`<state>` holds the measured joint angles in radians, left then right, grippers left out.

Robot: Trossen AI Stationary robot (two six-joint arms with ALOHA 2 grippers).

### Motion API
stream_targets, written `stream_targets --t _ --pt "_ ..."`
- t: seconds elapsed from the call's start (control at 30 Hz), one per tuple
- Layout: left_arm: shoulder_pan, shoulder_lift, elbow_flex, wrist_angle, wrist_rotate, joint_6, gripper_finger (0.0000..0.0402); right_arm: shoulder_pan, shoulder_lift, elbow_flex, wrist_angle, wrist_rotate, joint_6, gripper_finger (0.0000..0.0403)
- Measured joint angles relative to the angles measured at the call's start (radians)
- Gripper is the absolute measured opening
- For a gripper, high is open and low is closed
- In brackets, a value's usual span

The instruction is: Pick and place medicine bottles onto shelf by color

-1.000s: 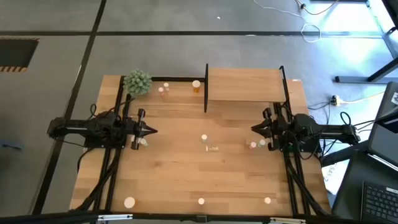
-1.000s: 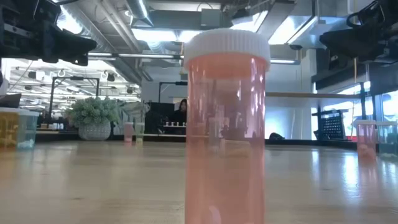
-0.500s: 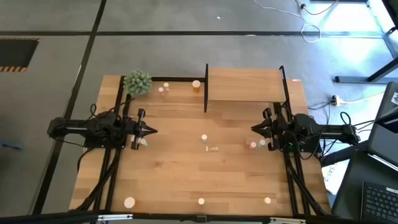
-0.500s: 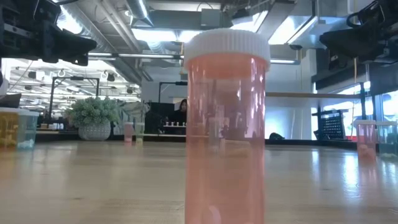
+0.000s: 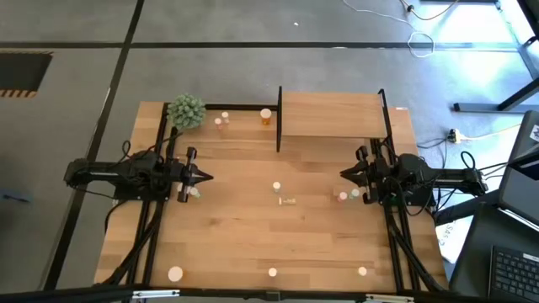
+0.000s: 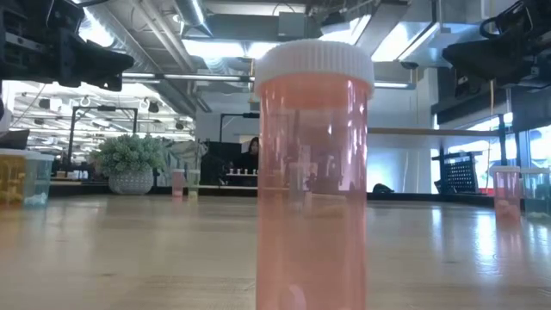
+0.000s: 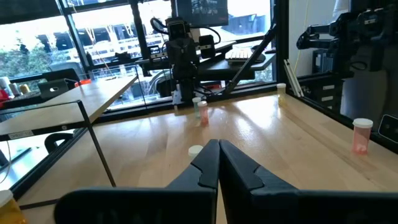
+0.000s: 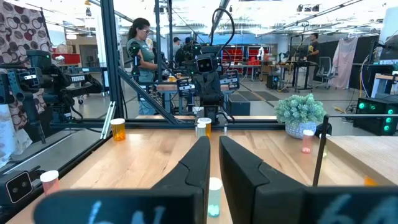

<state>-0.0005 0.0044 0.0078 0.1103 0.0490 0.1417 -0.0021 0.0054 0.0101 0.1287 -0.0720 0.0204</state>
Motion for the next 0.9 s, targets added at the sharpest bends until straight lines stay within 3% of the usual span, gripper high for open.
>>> stream_targets --t 0.5,0.77,0.9 --pt "0.0 0.0 0.0 0.0 0.0 0.0 0.0 0.0 0.0 0.0 0.007 0.0 -0.005 0.0039" --pt "0.0 0.0 0.0 0.0 0.0 0.0 0.0 0.0 0.0 0.007 0.141 0.002 -0.032 0.0039" --pt "0.0 0.0 0.0 0.0 0.0 0.0 0.0 0.0 0.008 0.072 0.085 0.006 -0.063 0.0019"
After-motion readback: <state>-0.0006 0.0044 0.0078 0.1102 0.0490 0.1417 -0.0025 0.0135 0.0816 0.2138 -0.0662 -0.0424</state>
